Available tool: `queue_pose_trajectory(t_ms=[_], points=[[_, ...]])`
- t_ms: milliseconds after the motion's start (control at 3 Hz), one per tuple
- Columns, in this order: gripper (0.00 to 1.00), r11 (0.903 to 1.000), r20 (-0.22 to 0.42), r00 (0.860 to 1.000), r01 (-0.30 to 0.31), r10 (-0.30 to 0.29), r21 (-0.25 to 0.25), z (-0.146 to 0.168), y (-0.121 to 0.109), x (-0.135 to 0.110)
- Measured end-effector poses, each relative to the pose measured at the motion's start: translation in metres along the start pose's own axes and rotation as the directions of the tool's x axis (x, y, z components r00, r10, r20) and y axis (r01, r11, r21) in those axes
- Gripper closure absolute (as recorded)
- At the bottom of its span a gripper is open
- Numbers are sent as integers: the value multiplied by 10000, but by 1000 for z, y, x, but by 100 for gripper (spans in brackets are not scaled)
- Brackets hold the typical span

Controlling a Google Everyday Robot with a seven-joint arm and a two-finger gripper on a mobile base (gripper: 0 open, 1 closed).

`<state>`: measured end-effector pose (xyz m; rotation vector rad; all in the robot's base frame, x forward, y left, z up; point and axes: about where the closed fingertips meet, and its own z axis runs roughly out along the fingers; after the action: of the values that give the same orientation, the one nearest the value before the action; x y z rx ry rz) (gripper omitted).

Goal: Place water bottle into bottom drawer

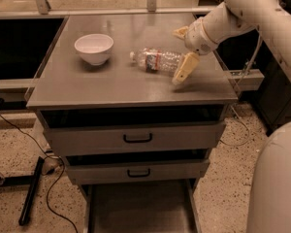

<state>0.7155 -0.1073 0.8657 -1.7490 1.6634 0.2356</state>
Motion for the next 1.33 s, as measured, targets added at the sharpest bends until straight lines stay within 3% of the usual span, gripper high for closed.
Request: queue_pose_trajectory(t_ms=[667,1333], points=[[0,9971,-44,9973,-729,728,-228,9,4,14],[41,9970,-45,9972,-744,743,-236,10,4,14]])
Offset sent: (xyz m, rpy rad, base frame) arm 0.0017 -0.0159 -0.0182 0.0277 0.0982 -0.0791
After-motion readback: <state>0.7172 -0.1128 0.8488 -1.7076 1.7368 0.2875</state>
